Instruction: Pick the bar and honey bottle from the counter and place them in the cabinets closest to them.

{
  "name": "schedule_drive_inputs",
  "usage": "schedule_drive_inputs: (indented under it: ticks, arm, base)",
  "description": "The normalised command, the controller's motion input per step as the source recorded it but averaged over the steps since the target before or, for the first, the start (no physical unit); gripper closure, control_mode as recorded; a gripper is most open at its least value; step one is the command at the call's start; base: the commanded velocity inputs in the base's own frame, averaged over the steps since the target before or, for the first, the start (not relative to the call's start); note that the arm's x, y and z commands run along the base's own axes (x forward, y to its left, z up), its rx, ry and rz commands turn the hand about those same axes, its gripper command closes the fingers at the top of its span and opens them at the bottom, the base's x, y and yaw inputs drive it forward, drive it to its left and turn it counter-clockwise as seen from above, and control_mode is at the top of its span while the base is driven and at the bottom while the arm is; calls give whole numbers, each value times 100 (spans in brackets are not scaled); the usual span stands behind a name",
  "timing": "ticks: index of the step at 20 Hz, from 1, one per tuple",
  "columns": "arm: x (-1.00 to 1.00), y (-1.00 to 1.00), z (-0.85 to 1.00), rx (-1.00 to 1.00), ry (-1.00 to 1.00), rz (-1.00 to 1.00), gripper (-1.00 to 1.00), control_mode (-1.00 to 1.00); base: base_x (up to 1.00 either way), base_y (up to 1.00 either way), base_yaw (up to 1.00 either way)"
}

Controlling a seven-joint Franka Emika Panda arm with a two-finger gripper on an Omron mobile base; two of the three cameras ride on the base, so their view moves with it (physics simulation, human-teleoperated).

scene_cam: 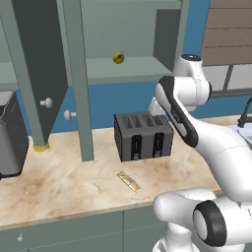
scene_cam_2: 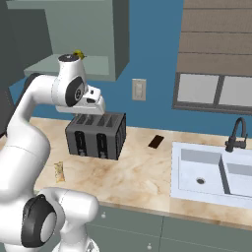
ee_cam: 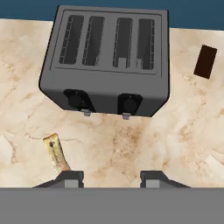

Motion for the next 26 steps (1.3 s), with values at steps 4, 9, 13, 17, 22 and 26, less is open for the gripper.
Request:
schedule_drive_inputs:
  ticks: [4,9,13,17,22,26]
  arm:
    - [-2,8,0,0,0,0,-100,-100]
    - [-6,20,-1,0,0,0,-100,-100]
    - [-22,21,-3,0,-2,0,-100,-100]
    - [-31,19,-3,0,-6,0,-100,-100]
    - [-29,18,-9,0,-7,3,-100,-100]
    - [-27,15,-12,0,-6,5,-100,-100]
  base:
    - [0,0,0]
    - [0,0,0]
    - [0,0,0]
    - [0,0,0]
    - [0,0,0]
    - [0,0,0]
